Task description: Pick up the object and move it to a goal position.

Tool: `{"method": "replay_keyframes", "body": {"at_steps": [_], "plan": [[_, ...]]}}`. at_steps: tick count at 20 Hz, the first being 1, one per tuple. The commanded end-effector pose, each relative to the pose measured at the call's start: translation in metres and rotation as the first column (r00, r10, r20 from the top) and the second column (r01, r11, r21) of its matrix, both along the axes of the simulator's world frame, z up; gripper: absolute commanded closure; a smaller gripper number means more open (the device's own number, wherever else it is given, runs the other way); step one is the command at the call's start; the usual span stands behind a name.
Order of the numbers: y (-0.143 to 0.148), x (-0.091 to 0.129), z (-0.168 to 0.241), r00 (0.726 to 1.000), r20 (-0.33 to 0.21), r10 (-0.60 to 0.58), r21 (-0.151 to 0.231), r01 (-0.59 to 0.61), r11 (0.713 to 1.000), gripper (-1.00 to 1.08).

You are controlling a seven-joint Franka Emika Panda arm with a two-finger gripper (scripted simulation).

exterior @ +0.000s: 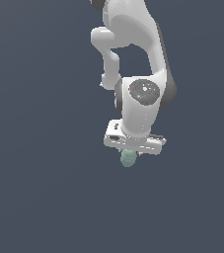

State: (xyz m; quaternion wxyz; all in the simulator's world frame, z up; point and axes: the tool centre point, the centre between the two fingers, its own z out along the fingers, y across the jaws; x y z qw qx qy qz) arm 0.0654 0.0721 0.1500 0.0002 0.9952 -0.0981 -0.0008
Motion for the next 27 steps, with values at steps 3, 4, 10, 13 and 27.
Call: {"method": "replay_keyframes", "body": {"at_steps": [3,4,10,13,27], "plan": [[-0.008,-0.001,0.046,1.000,0.002,0.000,0.000,0.000,1.000,1.08],[-0.010,-0.001,0.058,1.000,0.002,0.000,0.000,0.000,1.000,1.08],[-0.021,-0.002,0.126,1.000,0.002,0.000,0.000,0.000,1.000,1.08],[-0.026,-0.002,0.154,1.000,0.002,0.000,0.000,0.000,1.000,1.08],[-0.035,0.001,0.209,1.000,0.002,0.000,0.000,0.000,1.000,1.08]]}}
